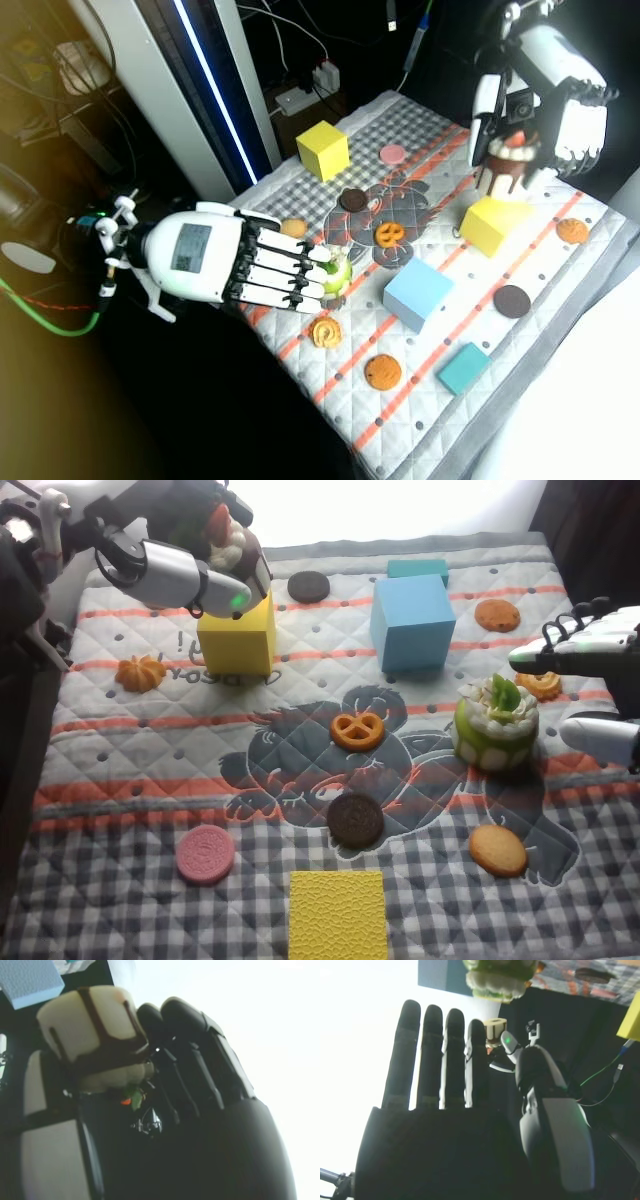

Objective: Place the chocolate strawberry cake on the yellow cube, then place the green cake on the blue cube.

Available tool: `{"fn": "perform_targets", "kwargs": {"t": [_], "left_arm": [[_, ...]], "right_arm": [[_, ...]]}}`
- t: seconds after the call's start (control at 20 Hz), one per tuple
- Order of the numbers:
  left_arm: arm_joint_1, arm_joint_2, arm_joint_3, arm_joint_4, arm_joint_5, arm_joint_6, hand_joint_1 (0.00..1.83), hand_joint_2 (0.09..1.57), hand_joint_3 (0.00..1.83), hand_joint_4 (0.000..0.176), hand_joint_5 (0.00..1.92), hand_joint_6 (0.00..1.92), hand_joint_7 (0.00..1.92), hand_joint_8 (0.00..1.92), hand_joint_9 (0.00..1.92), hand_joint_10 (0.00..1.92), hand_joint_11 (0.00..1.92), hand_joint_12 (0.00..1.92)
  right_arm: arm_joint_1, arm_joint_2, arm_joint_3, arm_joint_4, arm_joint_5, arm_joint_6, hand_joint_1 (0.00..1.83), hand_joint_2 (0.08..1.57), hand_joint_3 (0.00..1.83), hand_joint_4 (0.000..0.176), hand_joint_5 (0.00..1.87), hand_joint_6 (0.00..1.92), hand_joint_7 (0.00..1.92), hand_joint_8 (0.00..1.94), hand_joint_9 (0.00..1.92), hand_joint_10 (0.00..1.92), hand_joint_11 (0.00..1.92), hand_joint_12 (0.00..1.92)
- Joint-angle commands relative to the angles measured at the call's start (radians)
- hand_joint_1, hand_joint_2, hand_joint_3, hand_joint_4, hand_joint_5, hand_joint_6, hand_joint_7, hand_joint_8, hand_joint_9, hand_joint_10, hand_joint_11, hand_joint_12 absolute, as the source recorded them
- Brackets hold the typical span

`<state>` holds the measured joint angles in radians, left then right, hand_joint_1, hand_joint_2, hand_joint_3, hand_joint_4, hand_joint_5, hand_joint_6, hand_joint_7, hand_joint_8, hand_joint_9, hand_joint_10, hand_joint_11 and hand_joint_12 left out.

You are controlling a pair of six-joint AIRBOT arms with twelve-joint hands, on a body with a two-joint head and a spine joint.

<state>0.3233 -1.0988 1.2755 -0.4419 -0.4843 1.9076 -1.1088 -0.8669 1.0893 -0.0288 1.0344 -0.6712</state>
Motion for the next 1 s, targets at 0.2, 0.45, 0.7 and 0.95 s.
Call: {"fn": "perform_targets", "kwargs": {"t": [0.2,0.45,0.7,0.95], "left_arm": [[-0.033,-0.022,0.047,0.007,-0.053,-0.008,1.04,0.98,0.0,0.0,0.91,0.0,0.98,0.41,0.66,1.12,0.46,1.67],[-0.037,-0.036,0.071,0.007,-0.023,-0.008,1.08,0.98,0.0,0.0,0.9,0.0,0.86,0.65,0.62,1.16,0.39,1.65],[-0.035,-0.038,0.08,0.007,0.004,-0.008,1.03,0.97,0.0,0.0,0.89,0.0,0.87,0.66,0.61,1.13,0.33,1.58],[-0.032,-0.038,0.081,0.007,0.015,-0.007,1.01,0.96,0.0,0.0,0.76,0.0,0.81,0.32,0.56,0.95,0.29,1.46]], "right_arm": [[0.005,-0.002,0.005,0.022,0.118,0.005,0.41,1.37,0.0,0.014,0.51,0.0,0.55,0.0,0.53,0.0,0.54,0.03],[0.005,-0.003,0.005,0.022,0.118,0.005,0.42,1.38,0.0,0.025,0.51,0.0,0.55,0.0,0.51,0.0,0.52,0.01],[-0.003,-0.005,0.005,0.023,0.118,0.014,0.4,1.38,0.0,0.058,0.48,0.0,0.54,0.0,0.52,0.0,0.54,0.02],[-0.003,-0.007,0.005,0.024,0.118,0.014,0.45,1.37,0.0,0.062,0.48,0.0,0.55,0.0,0.53,0.0,0.55,0.02]]}}
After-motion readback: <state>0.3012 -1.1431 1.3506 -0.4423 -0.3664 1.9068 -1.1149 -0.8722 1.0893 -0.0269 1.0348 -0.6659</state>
